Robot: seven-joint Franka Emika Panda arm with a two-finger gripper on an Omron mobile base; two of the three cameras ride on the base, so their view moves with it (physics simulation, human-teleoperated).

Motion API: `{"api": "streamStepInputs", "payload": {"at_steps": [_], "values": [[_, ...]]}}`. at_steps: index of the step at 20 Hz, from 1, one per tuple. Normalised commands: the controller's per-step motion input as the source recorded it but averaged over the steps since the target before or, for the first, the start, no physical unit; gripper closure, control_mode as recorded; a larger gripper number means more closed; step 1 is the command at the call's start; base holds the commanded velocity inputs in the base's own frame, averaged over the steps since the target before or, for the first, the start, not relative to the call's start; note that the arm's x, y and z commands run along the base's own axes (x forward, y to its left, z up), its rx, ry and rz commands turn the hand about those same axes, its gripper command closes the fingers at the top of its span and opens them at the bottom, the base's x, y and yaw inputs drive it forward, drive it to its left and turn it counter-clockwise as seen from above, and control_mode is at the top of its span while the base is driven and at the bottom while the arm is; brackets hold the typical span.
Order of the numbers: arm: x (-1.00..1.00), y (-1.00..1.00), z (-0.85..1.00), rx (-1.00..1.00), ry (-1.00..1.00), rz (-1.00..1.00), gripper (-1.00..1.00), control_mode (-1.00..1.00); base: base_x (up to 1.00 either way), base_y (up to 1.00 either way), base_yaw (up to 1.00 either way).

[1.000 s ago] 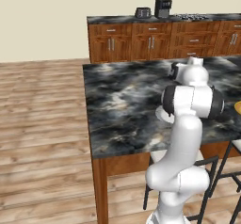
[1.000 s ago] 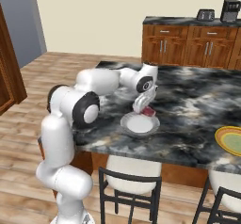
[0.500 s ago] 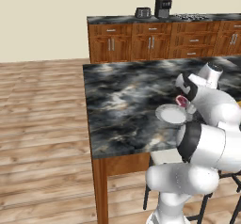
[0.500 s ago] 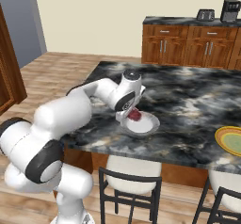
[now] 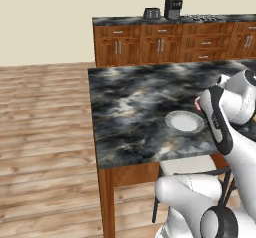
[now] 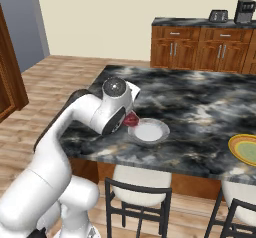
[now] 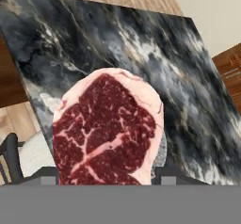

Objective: Transport the steak and potato to the fridge. Place the steak on the rack containing meat and place the potato on the rack containing the vegetable, ensuring meats and vegetables are on different racks.

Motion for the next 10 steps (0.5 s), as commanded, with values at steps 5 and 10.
{"api": "streamStepInputs", "payload": {"at_steps": [5,10], "values": [[-0.73,0.25,0.65,0.0,-0.01,0.0,1.0,-1.0,0.0,0.0,0.0],[-0.79,0.3,0.57,0.0,-0.04,0.0,1.0,-1.0,0.0,0.0,0.0]]}}
